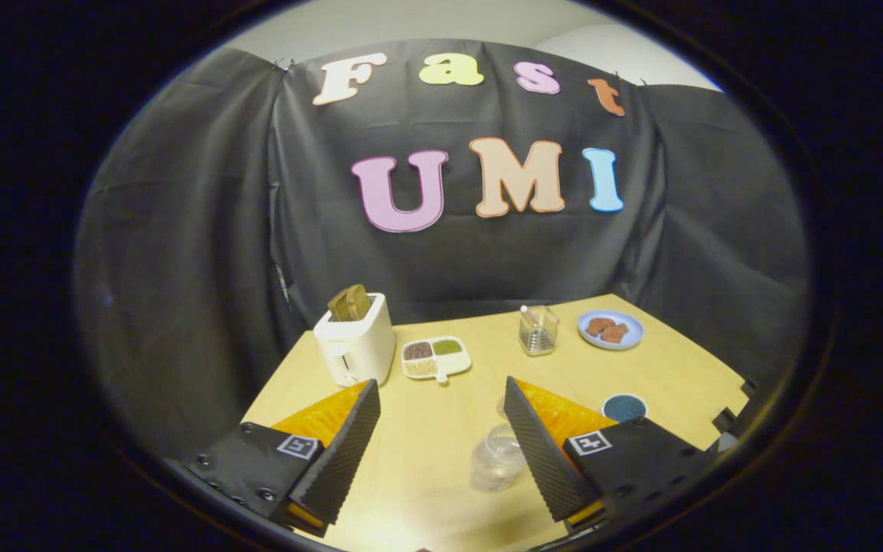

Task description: Take the bottle from table, then pour the juice into the cup, finally place the bottle on the coaster

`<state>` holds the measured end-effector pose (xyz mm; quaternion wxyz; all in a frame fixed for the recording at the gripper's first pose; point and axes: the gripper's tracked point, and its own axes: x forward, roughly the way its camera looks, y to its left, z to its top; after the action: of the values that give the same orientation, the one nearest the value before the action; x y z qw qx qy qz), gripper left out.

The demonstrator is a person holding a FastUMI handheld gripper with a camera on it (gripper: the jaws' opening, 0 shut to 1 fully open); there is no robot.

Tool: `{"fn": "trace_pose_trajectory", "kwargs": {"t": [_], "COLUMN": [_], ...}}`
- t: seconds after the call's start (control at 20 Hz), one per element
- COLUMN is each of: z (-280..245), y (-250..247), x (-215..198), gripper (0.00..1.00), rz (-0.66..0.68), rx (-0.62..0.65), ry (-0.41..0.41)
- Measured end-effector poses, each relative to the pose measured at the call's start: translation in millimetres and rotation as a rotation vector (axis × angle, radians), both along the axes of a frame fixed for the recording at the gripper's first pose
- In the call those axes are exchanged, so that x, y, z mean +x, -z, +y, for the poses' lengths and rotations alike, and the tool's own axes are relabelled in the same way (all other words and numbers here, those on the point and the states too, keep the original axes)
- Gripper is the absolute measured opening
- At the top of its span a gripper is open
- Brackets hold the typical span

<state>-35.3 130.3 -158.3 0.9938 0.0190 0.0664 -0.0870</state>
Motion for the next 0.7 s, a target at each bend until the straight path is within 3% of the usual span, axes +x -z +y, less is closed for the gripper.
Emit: {"fn": "trace_pose_trajectory", "kwargs": {"t": [0.45, 0.7], "z": [-27, -51], "y": [83, 111], "x": [-25, -15], "gripper": [1.00, 1.00], "rz": [0.117, 0.139], "rx": [0.027, 0.057], "ry": [0.181, 0.208]}}
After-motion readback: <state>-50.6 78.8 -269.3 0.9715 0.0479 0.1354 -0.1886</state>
